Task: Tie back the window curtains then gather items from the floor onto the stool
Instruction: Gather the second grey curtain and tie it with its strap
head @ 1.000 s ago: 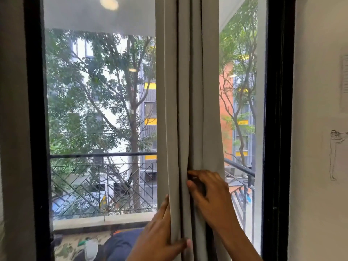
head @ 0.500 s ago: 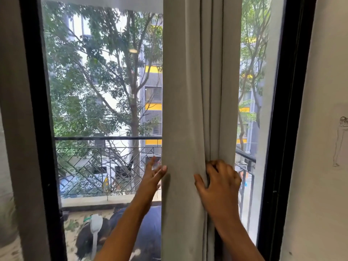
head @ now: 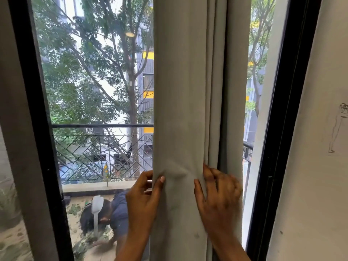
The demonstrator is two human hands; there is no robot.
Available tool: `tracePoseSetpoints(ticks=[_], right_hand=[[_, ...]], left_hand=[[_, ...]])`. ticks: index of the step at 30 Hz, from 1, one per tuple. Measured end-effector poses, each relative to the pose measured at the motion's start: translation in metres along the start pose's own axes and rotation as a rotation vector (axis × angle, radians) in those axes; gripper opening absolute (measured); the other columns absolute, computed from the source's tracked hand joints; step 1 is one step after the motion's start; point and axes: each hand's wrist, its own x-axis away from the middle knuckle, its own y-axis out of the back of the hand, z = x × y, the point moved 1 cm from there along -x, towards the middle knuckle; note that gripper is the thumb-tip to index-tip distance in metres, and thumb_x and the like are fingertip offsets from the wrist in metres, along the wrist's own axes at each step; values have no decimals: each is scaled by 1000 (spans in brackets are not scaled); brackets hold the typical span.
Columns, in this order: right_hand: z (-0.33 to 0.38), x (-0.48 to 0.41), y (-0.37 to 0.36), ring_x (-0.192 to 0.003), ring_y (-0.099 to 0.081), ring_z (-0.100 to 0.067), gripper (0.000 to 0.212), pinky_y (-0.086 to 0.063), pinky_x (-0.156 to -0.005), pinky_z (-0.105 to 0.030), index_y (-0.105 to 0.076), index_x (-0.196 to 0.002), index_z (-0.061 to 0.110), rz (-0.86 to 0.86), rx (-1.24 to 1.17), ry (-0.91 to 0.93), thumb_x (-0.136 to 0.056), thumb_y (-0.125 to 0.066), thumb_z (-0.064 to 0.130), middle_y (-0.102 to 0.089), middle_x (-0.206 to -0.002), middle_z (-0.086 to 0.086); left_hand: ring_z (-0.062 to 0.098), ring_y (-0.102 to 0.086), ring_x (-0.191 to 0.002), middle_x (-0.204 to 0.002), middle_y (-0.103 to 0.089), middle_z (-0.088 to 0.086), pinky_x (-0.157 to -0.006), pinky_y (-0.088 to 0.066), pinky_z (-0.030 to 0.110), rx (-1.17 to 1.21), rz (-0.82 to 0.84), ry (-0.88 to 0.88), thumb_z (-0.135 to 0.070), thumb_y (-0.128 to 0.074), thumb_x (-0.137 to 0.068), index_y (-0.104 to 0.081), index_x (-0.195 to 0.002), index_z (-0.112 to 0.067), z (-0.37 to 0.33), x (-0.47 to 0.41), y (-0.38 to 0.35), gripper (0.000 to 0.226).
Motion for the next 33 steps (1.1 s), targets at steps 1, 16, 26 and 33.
tracePoseSetpoints(ticks=[1,16,26,33], right_hand=[[3,5,0,-90,-51,-23,37,-42,-85,-42,-55,-122,14,1,-13,31,-87,-59,26,-60,-100,-6],[22,35,33,-78,-59,-3,37,-52,-68,-21,-58,-125,19,92,-789,-210,-89,-60,11,-56,-97,9],[5,11,34,-74,-61,-9,48,-54,-66,-21,-51,-129,34,257,-1014,-405,-87,-65,16,-57,-92,9],[-10,1,35,-83,-63,-3,31,-52,-74,-13,-66,-116,13,288,-1081,-350,-85,-63,20,-64,-96,3]], left_hand=[[-3,-64,-64,-75,-69,-21,-55,-47,10,-50,-3,-25,-11,-73,-83,-65,-82,-40,1,4,1,30],[-15,-63,-77,-99,-61,-43,-67,-48,4,-64,-71,-123,-27,-64,-84,-61,-122,-19,-29,71,-3,39],[5,-70,-76,-80,-75,-14,-76,-57,30,-18,-19,77,-34,-71,-75,-73,-83,-37,-59,36,-24,9],[4,-71,-82,-84,-74,-20,-77,-59,35,-104,16,42,-35,-69,-79,-70,-93,-41,-79,44,-33,15]])
